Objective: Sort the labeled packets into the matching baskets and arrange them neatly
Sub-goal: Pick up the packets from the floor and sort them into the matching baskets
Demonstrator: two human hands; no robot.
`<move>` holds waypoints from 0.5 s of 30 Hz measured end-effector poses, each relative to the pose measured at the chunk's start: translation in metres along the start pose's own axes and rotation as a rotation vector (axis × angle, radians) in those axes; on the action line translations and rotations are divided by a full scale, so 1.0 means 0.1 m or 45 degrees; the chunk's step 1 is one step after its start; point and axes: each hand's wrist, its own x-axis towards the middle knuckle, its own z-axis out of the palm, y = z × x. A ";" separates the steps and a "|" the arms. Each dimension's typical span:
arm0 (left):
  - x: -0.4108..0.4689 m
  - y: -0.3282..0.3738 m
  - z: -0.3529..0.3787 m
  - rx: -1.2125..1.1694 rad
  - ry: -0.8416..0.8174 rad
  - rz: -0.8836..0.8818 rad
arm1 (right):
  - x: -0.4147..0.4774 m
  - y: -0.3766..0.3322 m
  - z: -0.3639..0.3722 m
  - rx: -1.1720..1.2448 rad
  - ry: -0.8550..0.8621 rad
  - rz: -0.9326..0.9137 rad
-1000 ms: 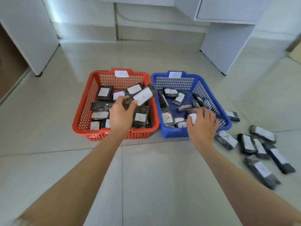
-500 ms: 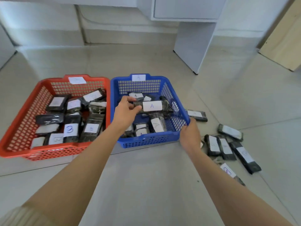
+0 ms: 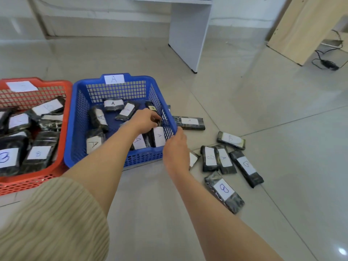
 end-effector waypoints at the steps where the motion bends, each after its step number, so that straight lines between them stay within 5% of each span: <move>1: 0.02 -0.01 0.06 0.067 0.010 0.010 | 0.00 0.00 0.01 -0.003 0.010 -0.008; 15: -0.56 0.04 0.16 -0.017 0.682 0.121 | -0.12 0.20 -0.19 0.040 -0.078 -0.185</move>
